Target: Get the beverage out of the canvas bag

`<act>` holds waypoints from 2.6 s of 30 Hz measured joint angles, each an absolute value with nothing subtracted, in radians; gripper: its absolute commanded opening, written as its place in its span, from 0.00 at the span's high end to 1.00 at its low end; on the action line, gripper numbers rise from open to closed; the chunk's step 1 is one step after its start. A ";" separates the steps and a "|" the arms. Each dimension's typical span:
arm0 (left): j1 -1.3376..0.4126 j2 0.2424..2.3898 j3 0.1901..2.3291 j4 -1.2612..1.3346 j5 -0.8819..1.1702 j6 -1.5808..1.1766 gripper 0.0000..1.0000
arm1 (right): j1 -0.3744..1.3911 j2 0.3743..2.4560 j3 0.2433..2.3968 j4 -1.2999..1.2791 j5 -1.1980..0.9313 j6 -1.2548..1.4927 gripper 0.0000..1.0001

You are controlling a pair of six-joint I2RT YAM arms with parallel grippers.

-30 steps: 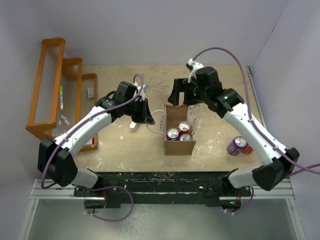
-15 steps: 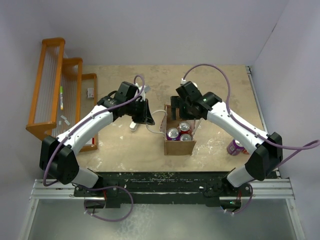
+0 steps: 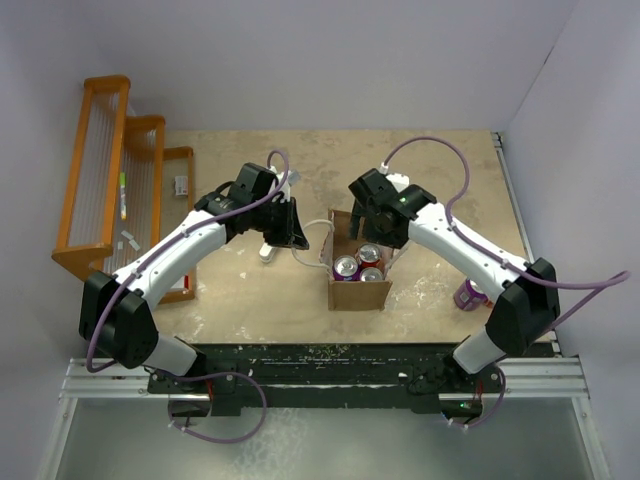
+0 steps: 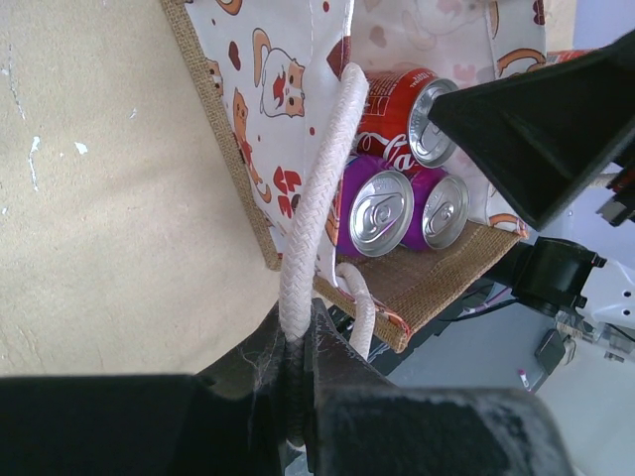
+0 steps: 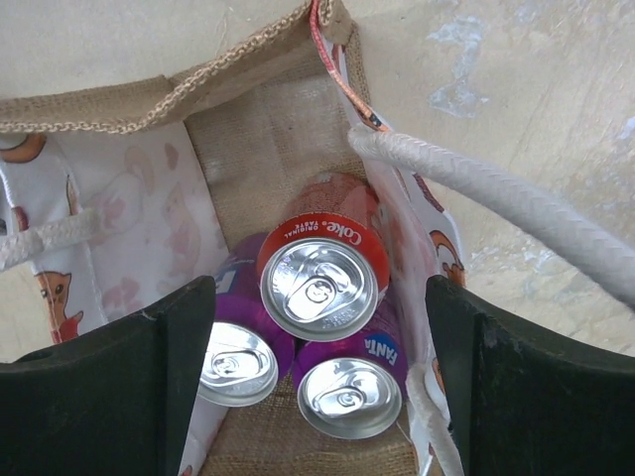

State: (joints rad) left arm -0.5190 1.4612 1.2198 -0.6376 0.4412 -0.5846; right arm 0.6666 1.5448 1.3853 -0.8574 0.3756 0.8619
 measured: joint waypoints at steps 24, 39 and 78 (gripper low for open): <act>-0.519 1.480 1.238 -0.640 0.441 -0.583 1.00 | 0.667 1.651 1.248 -0.773 0.316 0.959 0.18; -0.518 1.481 1.249 -0.646 0.440 -0.583 1.00 | 0.664 1.697 1.242 -0.725 0.285 0.950 0.19; -0.519 1.358 1.243 -0.683 0.347 -0.591 1.00 | 0.663 1.587 1.508 -0.692 -0.001 0.656 1.00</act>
